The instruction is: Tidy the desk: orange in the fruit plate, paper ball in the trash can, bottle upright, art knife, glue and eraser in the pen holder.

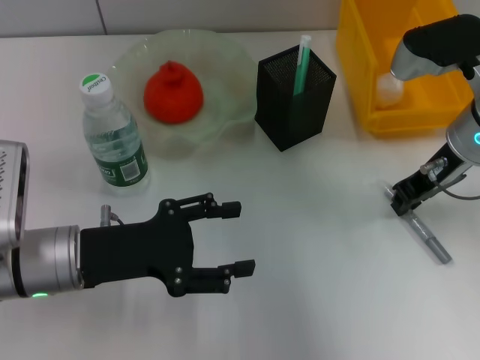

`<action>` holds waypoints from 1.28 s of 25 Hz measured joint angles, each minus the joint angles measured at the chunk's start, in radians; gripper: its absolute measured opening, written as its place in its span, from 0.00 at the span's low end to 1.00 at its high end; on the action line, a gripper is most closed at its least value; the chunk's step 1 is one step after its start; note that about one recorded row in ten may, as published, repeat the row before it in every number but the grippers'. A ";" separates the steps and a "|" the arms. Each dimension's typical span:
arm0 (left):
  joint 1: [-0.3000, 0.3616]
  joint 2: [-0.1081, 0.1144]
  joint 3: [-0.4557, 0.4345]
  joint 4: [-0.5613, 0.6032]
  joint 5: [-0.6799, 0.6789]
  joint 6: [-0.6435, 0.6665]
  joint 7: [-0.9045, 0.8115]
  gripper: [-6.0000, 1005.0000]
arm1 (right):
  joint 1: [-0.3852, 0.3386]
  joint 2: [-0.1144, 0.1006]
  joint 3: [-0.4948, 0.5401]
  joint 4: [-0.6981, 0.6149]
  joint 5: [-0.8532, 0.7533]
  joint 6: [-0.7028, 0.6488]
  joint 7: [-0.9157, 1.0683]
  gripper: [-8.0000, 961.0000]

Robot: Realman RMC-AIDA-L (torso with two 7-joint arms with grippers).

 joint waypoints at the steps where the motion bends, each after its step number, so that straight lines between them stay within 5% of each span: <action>1: -0.001 0.000 -0.001 0.000 0.000 0.000 0.000 0.80 | -0.001 0.000 0.000 0.006 0.000 0.002 -0.003 0.17; 6: -0.002 0.000 -0.003 0.001 0.000 0.000 0.000 0.80 | -0.025 0.000 0.003 0.091 0.065 -0.006 -0.052 0.16; 14: -0.002 0.000 -0.003 0.002 0.000 0.000 0.000 0.80 | -0.154 0.000 0.117 0.305 0.483 -0.015 -0.411 0.15; 22: -0.004 0.000 -0.003 0.002 0.000 0.000 0.000 0.80 | -0.186 0.000 0.355 0.162 0.875 -0.009 -0.852 0.15; 32: -0.004 0.000 -0.003 -0.001 0.000 -0.003 0.009 0.80 | -0.144 0.002 0.397 -0.051 1.015 0.175 -1.092 0.14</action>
